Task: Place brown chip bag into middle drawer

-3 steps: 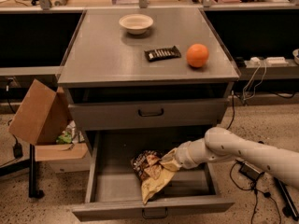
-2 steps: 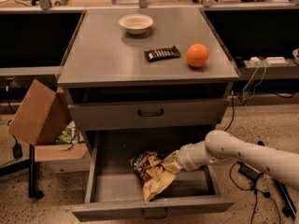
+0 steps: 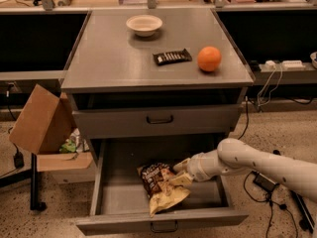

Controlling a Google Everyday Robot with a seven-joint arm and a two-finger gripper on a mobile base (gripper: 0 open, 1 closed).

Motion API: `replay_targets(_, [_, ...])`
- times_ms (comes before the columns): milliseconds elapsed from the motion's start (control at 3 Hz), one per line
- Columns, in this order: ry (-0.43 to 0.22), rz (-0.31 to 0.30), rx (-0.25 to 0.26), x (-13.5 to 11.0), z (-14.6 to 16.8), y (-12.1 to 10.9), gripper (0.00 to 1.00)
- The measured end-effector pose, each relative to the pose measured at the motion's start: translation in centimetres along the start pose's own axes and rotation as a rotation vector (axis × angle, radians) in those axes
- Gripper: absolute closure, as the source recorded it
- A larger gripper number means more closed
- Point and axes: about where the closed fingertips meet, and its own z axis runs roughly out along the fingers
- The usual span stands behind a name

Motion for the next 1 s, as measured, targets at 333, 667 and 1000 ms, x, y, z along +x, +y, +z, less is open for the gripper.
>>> replay_targets(333, [0.0, 0.0, 0.0, 0.0, 0.0, 0.0, 0.0])
replay_targets(667, [0.0, -0.002, -0.002, 0.0, 0.0, 0.1, 0.0])
replay_targets(1000, [-0.044, -0.049, -0.04, 0.0, -2.3, 1.6, 0.0])
